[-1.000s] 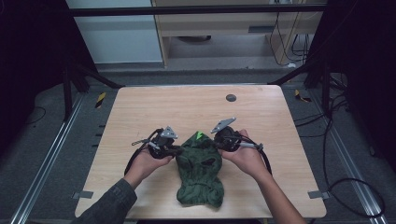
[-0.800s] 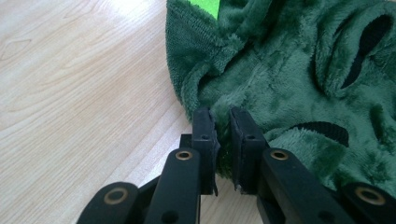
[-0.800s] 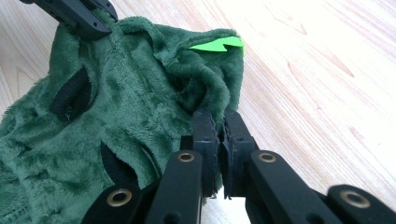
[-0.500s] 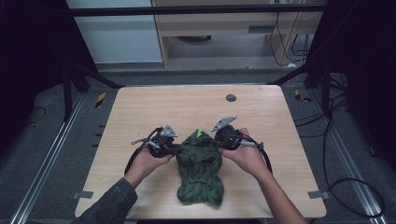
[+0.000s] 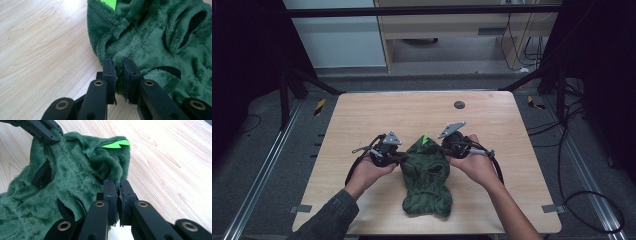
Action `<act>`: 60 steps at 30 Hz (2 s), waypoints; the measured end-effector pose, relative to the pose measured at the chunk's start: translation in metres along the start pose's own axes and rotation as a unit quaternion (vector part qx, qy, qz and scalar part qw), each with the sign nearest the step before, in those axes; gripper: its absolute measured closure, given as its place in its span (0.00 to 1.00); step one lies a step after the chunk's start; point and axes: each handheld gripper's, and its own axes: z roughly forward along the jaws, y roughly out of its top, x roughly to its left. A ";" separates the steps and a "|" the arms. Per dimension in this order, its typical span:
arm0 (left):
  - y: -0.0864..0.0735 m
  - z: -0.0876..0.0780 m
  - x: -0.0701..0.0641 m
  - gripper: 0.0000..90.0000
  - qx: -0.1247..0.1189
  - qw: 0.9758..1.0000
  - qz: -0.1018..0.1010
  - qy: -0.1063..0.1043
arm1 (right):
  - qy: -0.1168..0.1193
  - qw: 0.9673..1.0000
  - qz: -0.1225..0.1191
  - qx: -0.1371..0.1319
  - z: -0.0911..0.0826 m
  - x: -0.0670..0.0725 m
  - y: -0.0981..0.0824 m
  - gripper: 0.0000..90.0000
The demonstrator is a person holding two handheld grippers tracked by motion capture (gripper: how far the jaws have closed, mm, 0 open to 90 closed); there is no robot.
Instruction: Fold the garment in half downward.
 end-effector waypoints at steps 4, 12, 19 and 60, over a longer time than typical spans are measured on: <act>0.001 -0.001 0.001 0.91 0.000 1.000 0.000 0.001 | -0.002 1.000 -0.001 -0.001 -0.002 -0.001 0.000 0.96; 0.008 -0.005 0.002 0.91 -0.005 1.000 0.005 0.007 | -0.006 1.000 -0.004 -0.011 -0.006 -0.003 0.005 0.96; 0.015 -0.009 0.005 0.91 -0.012 1.000 0.004 0.013 | -0.011 1.000 -0.007 -0.016 -0.009 -0.006 0.013 0.96; 0.033 -0.012 0.007 0.91 -0.031 0.999 0.019 0.032 | -0.030 0.999 -0.009 -0.040 -0.022 -0.013 0.006 0.96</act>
